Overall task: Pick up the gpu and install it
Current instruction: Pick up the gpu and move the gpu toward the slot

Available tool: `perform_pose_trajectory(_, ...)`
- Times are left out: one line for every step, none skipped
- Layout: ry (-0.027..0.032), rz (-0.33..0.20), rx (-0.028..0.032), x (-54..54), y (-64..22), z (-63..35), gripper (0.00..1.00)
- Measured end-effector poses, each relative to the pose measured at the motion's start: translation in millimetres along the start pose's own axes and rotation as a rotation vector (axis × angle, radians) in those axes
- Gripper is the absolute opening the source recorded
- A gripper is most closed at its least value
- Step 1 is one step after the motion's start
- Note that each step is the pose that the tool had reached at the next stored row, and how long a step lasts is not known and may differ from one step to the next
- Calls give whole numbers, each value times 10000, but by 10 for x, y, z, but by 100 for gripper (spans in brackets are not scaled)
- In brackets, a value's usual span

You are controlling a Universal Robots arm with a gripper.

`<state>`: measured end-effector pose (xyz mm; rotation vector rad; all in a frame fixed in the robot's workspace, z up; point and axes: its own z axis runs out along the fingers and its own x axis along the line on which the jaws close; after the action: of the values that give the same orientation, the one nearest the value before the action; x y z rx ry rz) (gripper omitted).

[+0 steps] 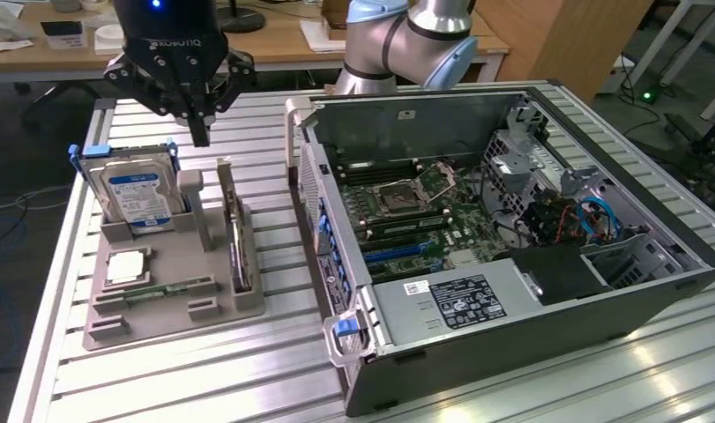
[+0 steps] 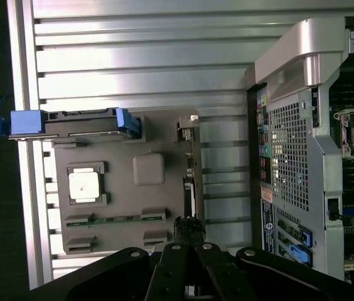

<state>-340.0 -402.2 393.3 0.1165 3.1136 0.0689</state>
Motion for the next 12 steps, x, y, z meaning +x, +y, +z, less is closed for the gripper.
perform_pose_trajectory(1, 0, 0, 0, 0, 0, 10)
perform_pose_trajectory(1, 0, 0, 0, 0, 0, 10)
perform_pose_trajectory(1, 0, 1, 0, 0, 0, 10)
perform_pose_trajectory(1, 0, 0, 0, 0, 0, 10)
perform_pose_trajectory(1, 0, 0, 0, 0, 0, 10)
perform_pose_trajectory(1, 0, 0, 0, 0, 0, 10)
perform_pose_trajectory(0, 0, 0, 0, 0, 0, 10)
perform_pose_trajectory(1, 0, 0, 0, 0, 0, 10)
perform_pose_trajectory(1, 0, 0, 0, 0, 0, 10)
perform_pose_trajectory(1, 1, 0, 0, 0, 0, 11)
perform_pose_trajectory(0, 0, 0, 0, 0, 0, 11)
perform_pose_trajectory(0, 0, 0, 0, 0, 0, 17)
